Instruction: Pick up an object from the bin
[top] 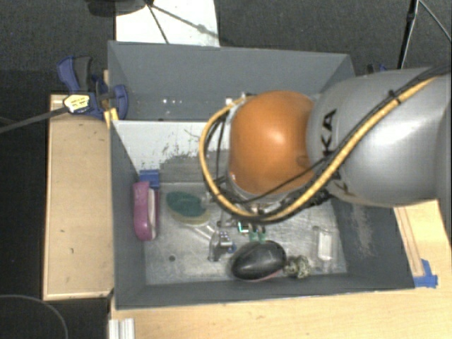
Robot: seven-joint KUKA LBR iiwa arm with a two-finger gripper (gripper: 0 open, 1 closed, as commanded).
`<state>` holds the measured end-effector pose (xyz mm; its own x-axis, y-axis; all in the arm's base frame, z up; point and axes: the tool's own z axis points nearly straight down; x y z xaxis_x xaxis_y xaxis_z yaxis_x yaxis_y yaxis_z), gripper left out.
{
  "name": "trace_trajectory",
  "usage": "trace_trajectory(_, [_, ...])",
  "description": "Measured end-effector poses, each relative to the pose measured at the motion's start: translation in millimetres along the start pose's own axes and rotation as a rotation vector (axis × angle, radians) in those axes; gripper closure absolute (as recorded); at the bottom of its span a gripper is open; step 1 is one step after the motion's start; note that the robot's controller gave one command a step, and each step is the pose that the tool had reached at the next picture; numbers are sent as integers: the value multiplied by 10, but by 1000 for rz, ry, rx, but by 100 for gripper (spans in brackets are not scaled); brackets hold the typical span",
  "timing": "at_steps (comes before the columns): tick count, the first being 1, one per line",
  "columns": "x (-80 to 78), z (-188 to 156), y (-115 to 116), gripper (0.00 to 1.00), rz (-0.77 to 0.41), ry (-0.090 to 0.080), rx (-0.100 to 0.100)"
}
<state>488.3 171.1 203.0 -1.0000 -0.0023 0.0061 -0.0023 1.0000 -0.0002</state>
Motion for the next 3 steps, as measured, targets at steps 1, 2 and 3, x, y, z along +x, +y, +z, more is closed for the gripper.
trace_trajectory(1, [-258,922,-96,0,-17,-13,-2])
trace_trajectory(2, [-549,607,-58,0,83,-12,-3])
trace_trajectory(3, [-910,1295,541,0,36,-6,-3])
